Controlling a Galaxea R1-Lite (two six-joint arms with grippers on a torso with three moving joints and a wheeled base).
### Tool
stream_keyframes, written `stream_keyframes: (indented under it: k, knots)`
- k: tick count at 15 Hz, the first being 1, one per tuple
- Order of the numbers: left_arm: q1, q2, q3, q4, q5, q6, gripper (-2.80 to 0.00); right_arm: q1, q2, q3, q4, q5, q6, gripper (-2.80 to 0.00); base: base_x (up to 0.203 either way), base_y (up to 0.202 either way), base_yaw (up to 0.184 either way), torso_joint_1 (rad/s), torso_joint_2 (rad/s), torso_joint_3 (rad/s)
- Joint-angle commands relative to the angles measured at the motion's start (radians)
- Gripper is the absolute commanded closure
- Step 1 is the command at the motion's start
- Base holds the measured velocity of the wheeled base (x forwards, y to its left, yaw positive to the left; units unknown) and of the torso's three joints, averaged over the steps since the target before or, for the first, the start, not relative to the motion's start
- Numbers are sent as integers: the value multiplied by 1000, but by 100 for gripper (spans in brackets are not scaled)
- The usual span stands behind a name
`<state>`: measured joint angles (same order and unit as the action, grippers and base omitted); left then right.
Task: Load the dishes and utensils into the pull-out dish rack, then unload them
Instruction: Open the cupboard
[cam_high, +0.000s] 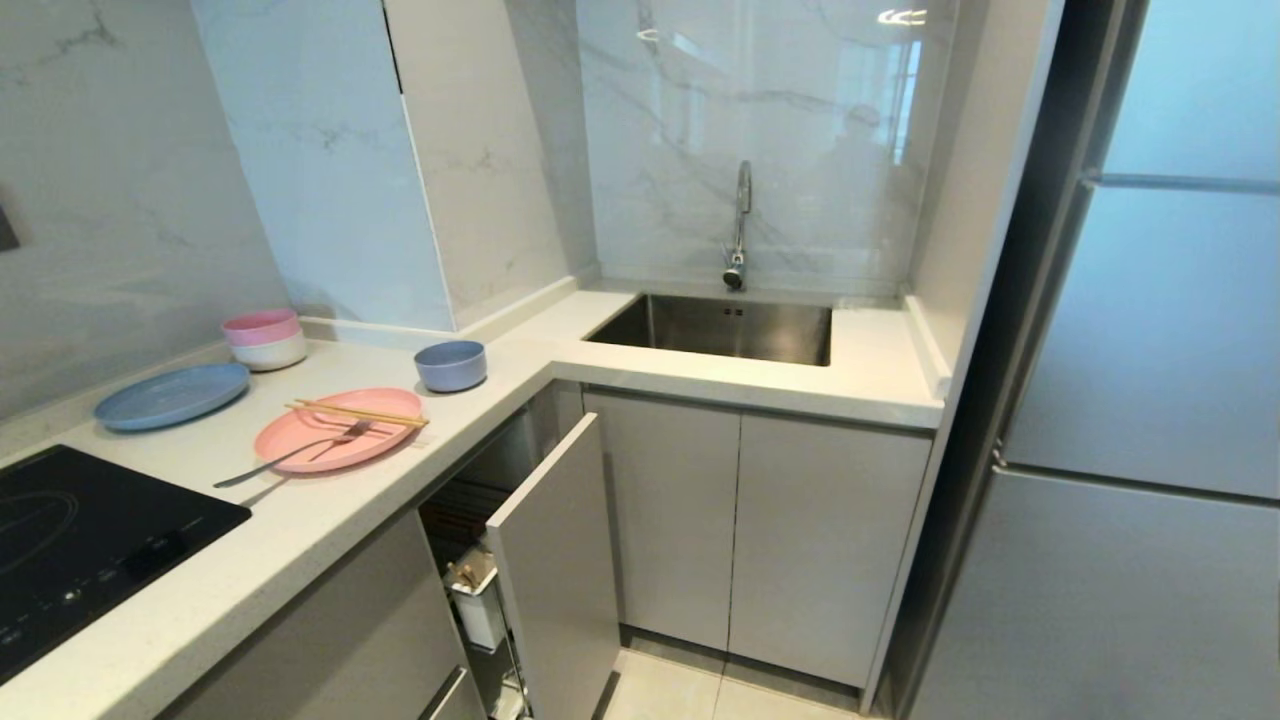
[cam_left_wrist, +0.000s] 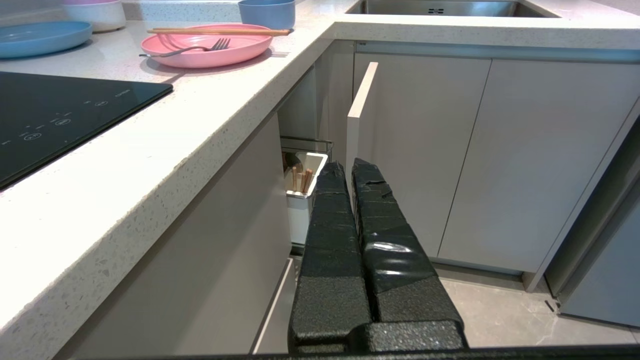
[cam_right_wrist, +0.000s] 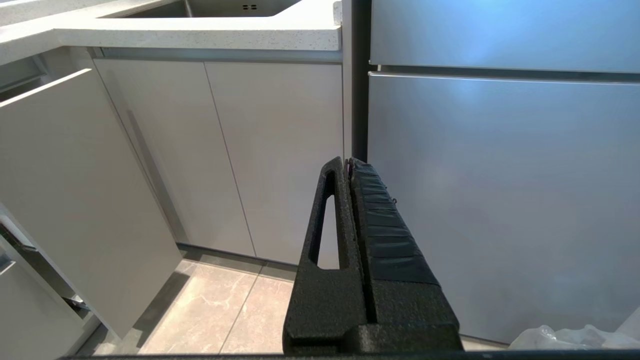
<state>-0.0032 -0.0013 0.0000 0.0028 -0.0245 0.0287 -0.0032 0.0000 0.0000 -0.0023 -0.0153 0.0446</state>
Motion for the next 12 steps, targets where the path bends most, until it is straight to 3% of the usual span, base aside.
stream_keyframes:
  k: [1,5,7,10,12]
  knots:
    - [0,0,0,0,1,2,0,0,0,0,-1,0,0,0,0,0,0,0,0,0]
    - [0,0,0,-16,2,14,0,0,0,0,0,0,0,0,0,0,0,0,0,0]
    - [0,0,-62,-29,-4,20,0,0,0,0,-1,0,0,0,0,0,0,0,0,0]
    - [0,60,-335,34,9,20,0,0,0,0,-1,-1,0,0,0,0,0,0,0,0]
    - [-2,187,-591,130,90,23,0,0,0,0,0,0,0,0,0,0,0,0,0,0]
